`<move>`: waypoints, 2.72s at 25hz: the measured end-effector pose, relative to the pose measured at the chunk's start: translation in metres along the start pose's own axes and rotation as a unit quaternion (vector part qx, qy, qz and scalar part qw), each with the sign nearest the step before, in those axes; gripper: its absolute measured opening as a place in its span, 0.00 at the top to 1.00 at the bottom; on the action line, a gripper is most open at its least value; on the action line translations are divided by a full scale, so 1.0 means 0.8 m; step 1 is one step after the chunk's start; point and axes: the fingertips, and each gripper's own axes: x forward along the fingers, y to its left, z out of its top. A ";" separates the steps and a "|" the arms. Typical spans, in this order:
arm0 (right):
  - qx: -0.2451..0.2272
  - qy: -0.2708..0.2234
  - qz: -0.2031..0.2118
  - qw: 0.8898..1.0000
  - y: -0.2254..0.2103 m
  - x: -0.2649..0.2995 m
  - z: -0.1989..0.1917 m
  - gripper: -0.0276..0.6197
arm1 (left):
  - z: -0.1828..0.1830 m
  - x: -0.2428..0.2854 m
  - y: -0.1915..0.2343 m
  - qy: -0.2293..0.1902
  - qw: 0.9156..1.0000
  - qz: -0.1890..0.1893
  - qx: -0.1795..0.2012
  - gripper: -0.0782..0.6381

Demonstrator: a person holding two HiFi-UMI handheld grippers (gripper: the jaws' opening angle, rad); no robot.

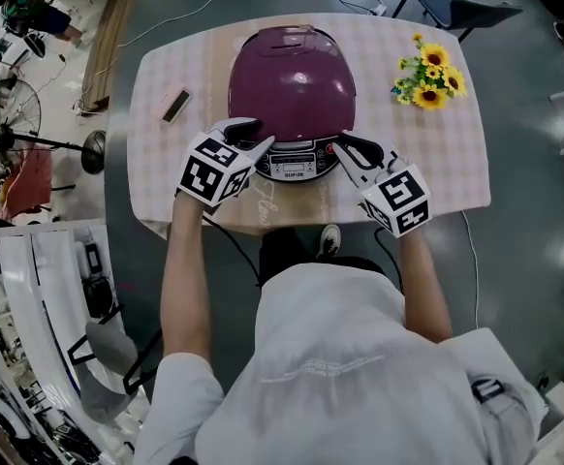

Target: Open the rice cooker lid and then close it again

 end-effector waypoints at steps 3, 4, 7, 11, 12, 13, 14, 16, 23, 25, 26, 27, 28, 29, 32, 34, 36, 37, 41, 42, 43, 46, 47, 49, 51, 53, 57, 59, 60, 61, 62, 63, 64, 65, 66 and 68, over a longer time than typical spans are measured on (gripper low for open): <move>-0.002 0.002 0.002 1.000 0.000 0.002 0.001 0.85 | 0.001 -0.001 0.001 0.000 1.000 0.005 -0.004 0.69; -0.002 0.003 0.003 1.000 0.000 0.002 0.001 0.85 | 0.001 -0.001 0.001 -0.001 1.000 0.007 -0.004 0.69; -0.003 0.005 0.004 1.000 0.000 0.005 0.000 0.85 | 0.001 0.000 0.001 -0.002 1.000 0.010 -0.002 0.69; -0.006 0.005 0.003 1.000 0.002 0.004 0.001 0.85 | 0.000 0.001 0.002 -0.007 1.000 0.009 -0.008 0.69; -0.007 0.004 0.002 1.000 0.001 0.003 0.002 0.85 | 0.000 0.001 0.002 -0.012 1.000 0.010 -0.011 0.69; -0.009 0.003 -0.001 1.000 0.000 0.001 0.003 0.85 | 0.000 0.001 0.003 -0.017 1.000 0.013 -0.014 0.69; -0.011 0.002 -0.004 1.000 -0.001 -0.001 0.006 0.85 | 0.000 0.001 0.004 -0.023 0.999 0.018 -0.017 0.70; -0.015 0.001 -0.009 1.000 -0.004 -0.010 0.013 0.85 | -0.001 0.000 0.005 -0.031 0.999 0.032 -0.020 0.70; -0.016 -0.015 -0.031 0.999 -0.021 -0.042 0.041 0.85 | -0.002 0.001 0.005 -0.032 0.997 0.057 -0.042 0.69; -0.011 -0.021 -0.035 0.999 -0.024 -0.048 0.045 0.85 | -0.003 0.003 0.005 -0.031 0.997 0.060 -0.047 0.69; -0.010 -0.023 -0.039 0.999 -0.027 -0.050 0.046 0.85 | -0.002 0.004 0.005 -0.033 0.996 0.061 -0.048 0.69; -0.009 -0.025 -0.043 0.999 -0.030 -0.052 0.047 0.85 | -0.001 0.005 0.006 -0.036 0.996 0.063 -0.048 0.69; -0.008 -0.028 -0.048 0.998 -0.033 -0.053 0.049 0.85 | -0.001 0.005 0.008 -0.041 0.996 0.066 -0.047 0.69; -0.007 -0.030 -0.054 0.998 -0.035 -0.054 0.051 0.85 | -0.001 0.005 0.009 -0.047 0.995 0.070 -0.046 0.69; -0.008 -0.036 -0.069 0.997 -0.039 -0.060 0.065 0.86 | -0.002 0.006 0.009 -0.064 0.994 0.078 -0.039 0.69; -0.015 -0.043 -0.079 0.996 -0.040 -0.065 0.080 0.86 | -0.004 0.006 0.008 -0.074 0.994 0.070 -0.043 0.70; -0.027 -0.053 -0.088 0.994 -0.042 -0.068 0.099 0.86 | -0.004 0.004 0.010 -0.089 0.993 0.058 -0.052 0.70; -0.034 -0.057 -0.092 0.994 -0.042 -0.069 0.108 0.86 | -0.002 0.000 0.012 -0.100 0.992 0.057 -0.053 0.70; -0.061 -0.068 -0.109 0.990 -0.037 -0.075 0.140 0.86 | 0.026 -0.035 0.022 -0.181 0.979 0.076 -0.058 0.70; -0.066 -0.070 -0.113 0.989 -0.035 -0.076 0.147 0.86 | 0.035 -0.047 0.026 -0.199 0.975 0.083 -0.059 0.70; -0.073 -0.072 -0.117 0.988 -0.032 -0.077 0.153 0.86 | 0.042 -0.060 0.032 -0.213 0.971 0.092 -0.060 0.71; -0.087 -0.083 -0.128 0.984 -0.024 -0.079 0.173 0.86 | 0.063 -0.103 0.048 -0.251 0.959 0.120 -0.060 0.75; -0.090 -0.087 -0.131 0.983 -0.022 -0.079 0.180 0.86 | 0.070 -0.117 0.051 -0.264 0.955 0.125 -0.060 0.76; -0.096 -0.094 -0.135 0.982 -0.017 -0.078 0.192 0.86 | 0.079 -0.146 0.058 -0.282 0.948 0.137 -0.052 0.79; -0.104 -0.101 -0.137 0.980 -0.011 -0.076 0.204 0.86 | 0.084 -0.172 0.065 -0.286 0.944 0.163 -0.027 0.81; -0.112 -0.107 -0.140 0.978 -0.004 -0.075 0.214 0.86 | 0.087 -0.197 0.071 -0.286 0.939 0.192 0.002 0.83; -0.125 -0.116 -0.144 0.975 0.012 -0.075 0.231 0.86 | 0.095 -0.239 0.072 -0.305 0.928 0.213 0.015 0.87; -0.129 -0.119 -0.148 0.973 0.016 -0.075 0.236 0.87 | 0.101 -0.250 0.066 -0.310 0.926 0.212 0.025 0.87; -0.129 -0.121 -0.149 0.973 0.018 -0.075 0.238 0.87 | 0.105 -0.255 0.063 -0.313 0.926 0.210 0.031 0.87; -0.130 -0.123 -0.151 0.972 0.020 -0.075 0.241 0.87 | 0.109 -0.260 0.061 -0.316 0.925 0.208 0.036 0.87; -0.131 -0.124 -0.152 0.972 0.022 -0.075 0.243 0.88 | 0.112 -0.265 0.059 -0.321 0.923 0.207 0.039 0.87; -0.132 -0.125 -0.152 0.972 0.024 -0.075 0.246 0.88 | 0.116 -0.269 0.057 -0.326 0.922 0.206 0.041 0.87; -0.133 -0.126 -0.152 0.971 0.026 -0.074 0.248 0.89 | 0.120 -0.274 0.056 -0.330 0.920 0.206 0.043 0.87; -0.135 -0.126 -0.152 0.971 0.028 -0.074 0.251 0.90 | 0.123 -0.278 0.054 -0.334 0.919 0.206 0.044 0.87; -0.136 -0.127 -0.152 0.971 0.030 -0.074 0.253 0.90 | 0.126 -0.281 0.053 -0.338 0.918 0.205 0.046 0.87; -0.139 -0.127 -0.153 0.970 0.032 -0.074 0.256 0.91 | 0.130 -0.284 0.048 -0.342 0.917 0.201 0.049 0.87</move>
